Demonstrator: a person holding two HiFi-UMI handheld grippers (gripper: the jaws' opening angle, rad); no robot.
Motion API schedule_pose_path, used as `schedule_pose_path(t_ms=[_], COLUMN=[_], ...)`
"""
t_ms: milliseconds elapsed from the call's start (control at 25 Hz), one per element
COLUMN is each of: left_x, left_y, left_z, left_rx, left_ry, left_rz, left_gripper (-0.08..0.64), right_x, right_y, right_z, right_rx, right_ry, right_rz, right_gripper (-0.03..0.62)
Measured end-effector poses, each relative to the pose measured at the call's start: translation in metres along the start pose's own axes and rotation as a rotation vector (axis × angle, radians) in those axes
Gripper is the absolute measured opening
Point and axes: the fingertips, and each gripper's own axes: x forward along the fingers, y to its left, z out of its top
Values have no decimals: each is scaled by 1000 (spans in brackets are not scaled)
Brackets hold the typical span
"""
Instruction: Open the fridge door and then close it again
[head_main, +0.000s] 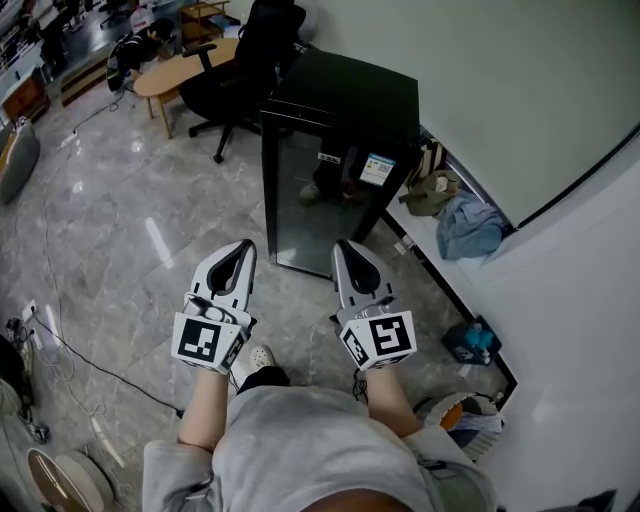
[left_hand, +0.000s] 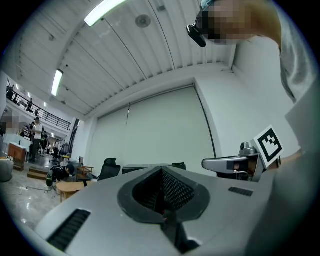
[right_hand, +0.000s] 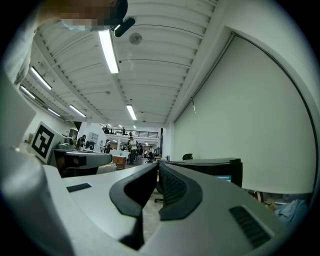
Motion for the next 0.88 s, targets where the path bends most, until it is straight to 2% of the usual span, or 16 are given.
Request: schedule_pose_path(t_ms=[440,880], left_x=[44,81], left_y=[78,102], left_z=[-10,-19], left_rx=[-4,-46], left_ry=[4,-28], left_rz=[-107,-152], left_gripper=[15,15], right_x=[77,101], right_y=[7,-3], right_z=[-12,-34], right_rx=[2,3], right_ry=[-8,40], right_rz=[-98,-159], right_gripper=[25,25])
